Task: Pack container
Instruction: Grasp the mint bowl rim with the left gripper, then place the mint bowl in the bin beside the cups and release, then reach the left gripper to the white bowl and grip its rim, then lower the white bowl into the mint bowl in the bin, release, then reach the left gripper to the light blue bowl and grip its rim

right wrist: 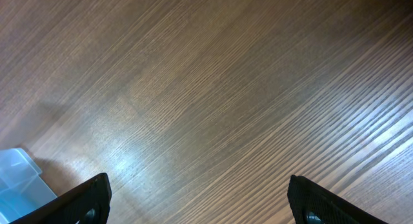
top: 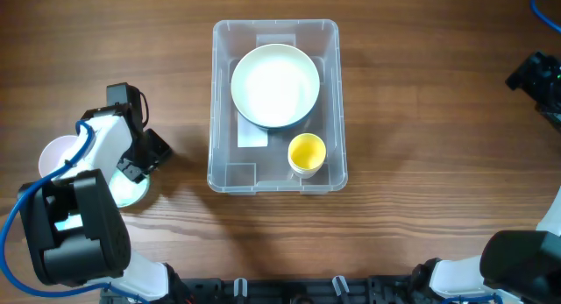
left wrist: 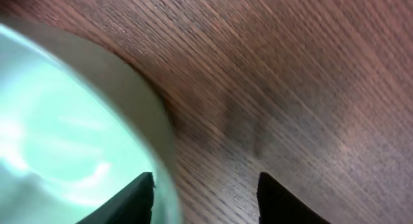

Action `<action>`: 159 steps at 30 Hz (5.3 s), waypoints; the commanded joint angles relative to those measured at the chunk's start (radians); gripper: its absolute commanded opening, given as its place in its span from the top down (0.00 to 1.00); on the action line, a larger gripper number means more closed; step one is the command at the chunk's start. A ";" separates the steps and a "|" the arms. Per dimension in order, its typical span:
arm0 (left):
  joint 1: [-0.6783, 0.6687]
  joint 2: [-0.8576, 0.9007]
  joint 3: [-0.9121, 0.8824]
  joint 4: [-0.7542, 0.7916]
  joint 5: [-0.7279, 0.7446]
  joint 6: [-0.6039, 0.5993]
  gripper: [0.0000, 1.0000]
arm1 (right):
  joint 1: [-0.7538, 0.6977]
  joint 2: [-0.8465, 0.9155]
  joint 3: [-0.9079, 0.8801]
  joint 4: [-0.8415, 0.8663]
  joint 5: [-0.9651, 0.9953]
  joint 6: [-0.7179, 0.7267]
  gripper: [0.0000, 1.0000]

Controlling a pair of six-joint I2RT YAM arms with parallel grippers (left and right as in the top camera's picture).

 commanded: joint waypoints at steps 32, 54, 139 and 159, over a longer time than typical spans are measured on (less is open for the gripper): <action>-0.911 0.013 0.649 -0.475 -0.001 -0.198 0.96 | 0.007 0.011 -0.008 -0.007 -0.024 0.012 0.11; -0.692 -0.138 0.684 -0.531 -0.062 -0.150 0.54 | 0.007 0.011 -0.008 -0.007 -0.024 0.011 0.11; 0.224 -0.289 0.390 -0.534 -0.054 -0.063 0.48 | 0.007 0.013 -0.008 -0.003 -0.047 0.011 0.11; 0.419 -0.154 -0.118 0.013 -0.024 -0.032 0.23 | 0.007 0.013 -0.008 -0.006 -0.047 0.011 0.11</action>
